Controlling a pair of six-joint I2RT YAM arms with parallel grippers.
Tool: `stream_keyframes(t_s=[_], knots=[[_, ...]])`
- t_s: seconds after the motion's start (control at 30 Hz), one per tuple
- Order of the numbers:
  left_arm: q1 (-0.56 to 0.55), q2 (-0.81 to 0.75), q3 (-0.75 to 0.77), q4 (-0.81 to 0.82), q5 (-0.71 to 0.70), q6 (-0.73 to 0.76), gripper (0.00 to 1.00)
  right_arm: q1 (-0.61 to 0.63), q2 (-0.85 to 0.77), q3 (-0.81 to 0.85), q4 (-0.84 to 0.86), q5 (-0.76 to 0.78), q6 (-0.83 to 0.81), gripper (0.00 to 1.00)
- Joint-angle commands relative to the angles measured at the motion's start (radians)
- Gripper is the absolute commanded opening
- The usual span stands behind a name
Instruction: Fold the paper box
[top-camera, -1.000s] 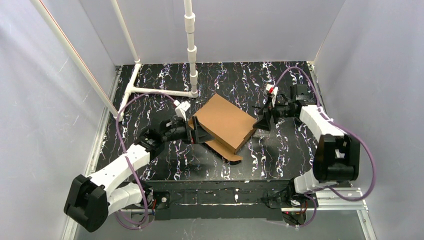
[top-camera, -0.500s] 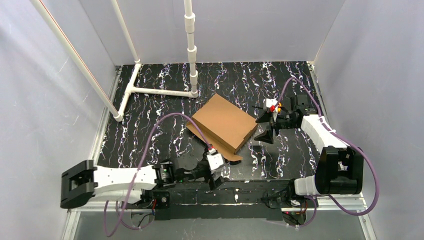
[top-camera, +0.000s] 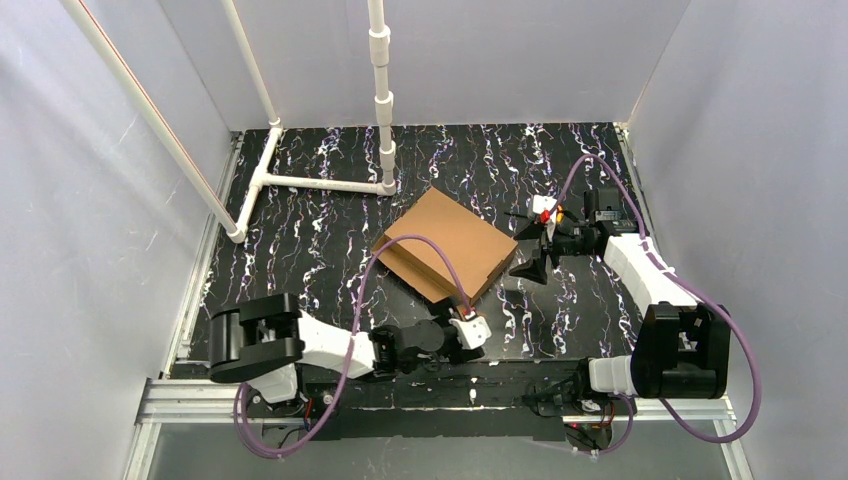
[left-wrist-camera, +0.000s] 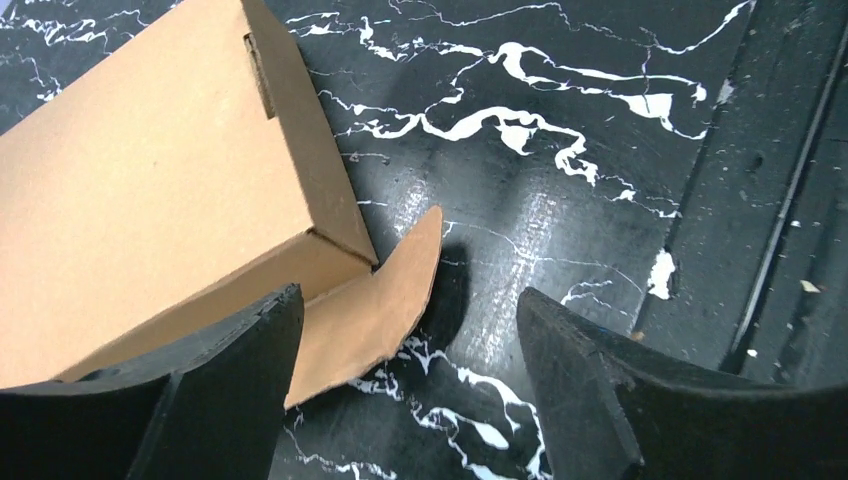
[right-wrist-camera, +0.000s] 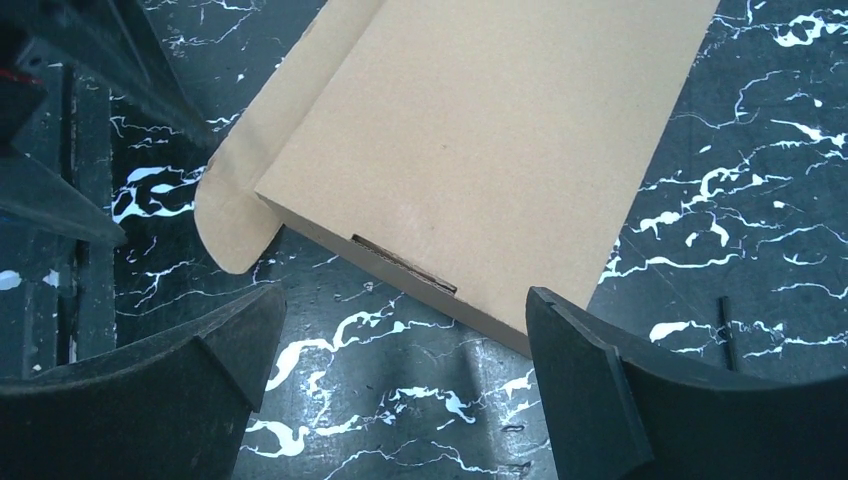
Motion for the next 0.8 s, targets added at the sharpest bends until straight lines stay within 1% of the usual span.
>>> stream_keyframes(t_s=[0.0,0.13,0.33,0.77], knots=[[-0.010,0.066,0.059,0.092,-0.083,0.046,0.72,0.008,-0.031,-0.012,0.081,0.010,0.076,0.98],[-0.010,0.116,0.080,0.095,-0.105,0.076,0.65,0.017,-0.031,-0.013,0.088,0.009,0.086,0.98],[-0.011,0.173,0.110,0.094,-0.109,0.092,0.48,0.027,-0.029,-0.011,0.092,0.014,0.096,0.98],[-0.014,0.177,0.101,0.088,-0.092,0.052,0.19,0.034,-0.016,-0.011,0.096,0.023,0.106,0.98]])
